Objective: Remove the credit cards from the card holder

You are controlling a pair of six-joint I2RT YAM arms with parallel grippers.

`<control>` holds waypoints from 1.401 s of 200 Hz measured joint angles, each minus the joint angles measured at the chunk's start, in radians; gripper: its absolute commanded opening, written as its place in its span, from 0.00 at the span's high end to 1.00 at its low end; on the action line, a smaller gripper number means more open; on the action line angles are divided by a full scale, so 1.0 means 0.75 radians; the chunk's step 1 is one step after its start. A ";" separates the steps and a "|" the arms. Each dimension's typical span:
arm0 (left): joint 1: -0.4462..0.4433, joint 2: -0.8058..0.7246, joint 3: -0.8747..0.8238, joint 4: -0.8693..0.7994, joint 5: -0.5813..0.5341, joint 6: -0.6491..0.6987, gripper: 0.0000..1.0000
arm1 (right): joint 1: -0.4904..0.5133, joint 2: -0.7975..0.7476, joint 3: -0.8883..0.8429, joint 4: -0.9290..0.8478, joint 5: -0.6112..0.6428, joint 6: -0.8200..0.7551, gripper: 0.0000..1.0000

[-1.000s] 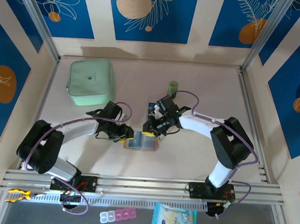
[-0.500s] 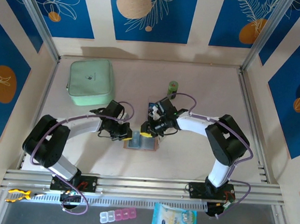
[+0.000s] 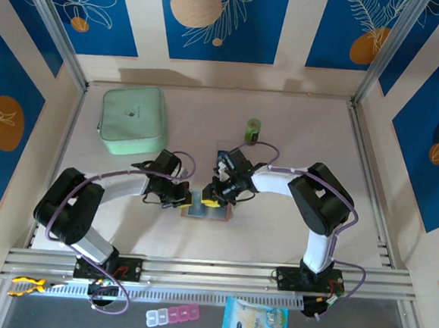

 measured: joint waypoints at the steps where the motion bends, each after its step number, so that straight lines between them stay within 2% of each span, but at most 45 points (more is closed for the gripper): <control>1: 0.000 0.000 0.000 0.001 0.000 0.000 0.94 | 0.001 0.001 0.000 0.000 0.000 0.001 0.75; 85: 0.003 -0.004 -0.015 0.031 0.009 -0.004 0.93 | 0.001 0.021 0.001 0.001 0.000 0.000 0.80; 127: 0.008 -0.042 -0.013 -0.014 -0.027 0.002 0.85 | 0.006 0.032 0.005 -0.001 0.002 -0.005 0.80; 160: 0.013 -0.060 0.010 -0.054 -0.061 0.029 0.88 | 0.007 0.034 0.007 -0.005 0.002 -0.010 0.80; 193: 0.016 0.008 0.011 -0.022 -0.016 0.037 0.92 | 0.010 0.034 0.013 -0.015 0.006 -0.011 0.80; 236: 0.017 0.015 0.011 -0.008 -0.005 0.037 0.92 | 0.011 0.034 0.024 -0.045 0.022 -0.016 0.75; 280: 0.017 0.015 0.004 0.006 -0.006 0.035 0.89 | 0.022 0.031 0.066 -0.127 0.082 -0.047 0.75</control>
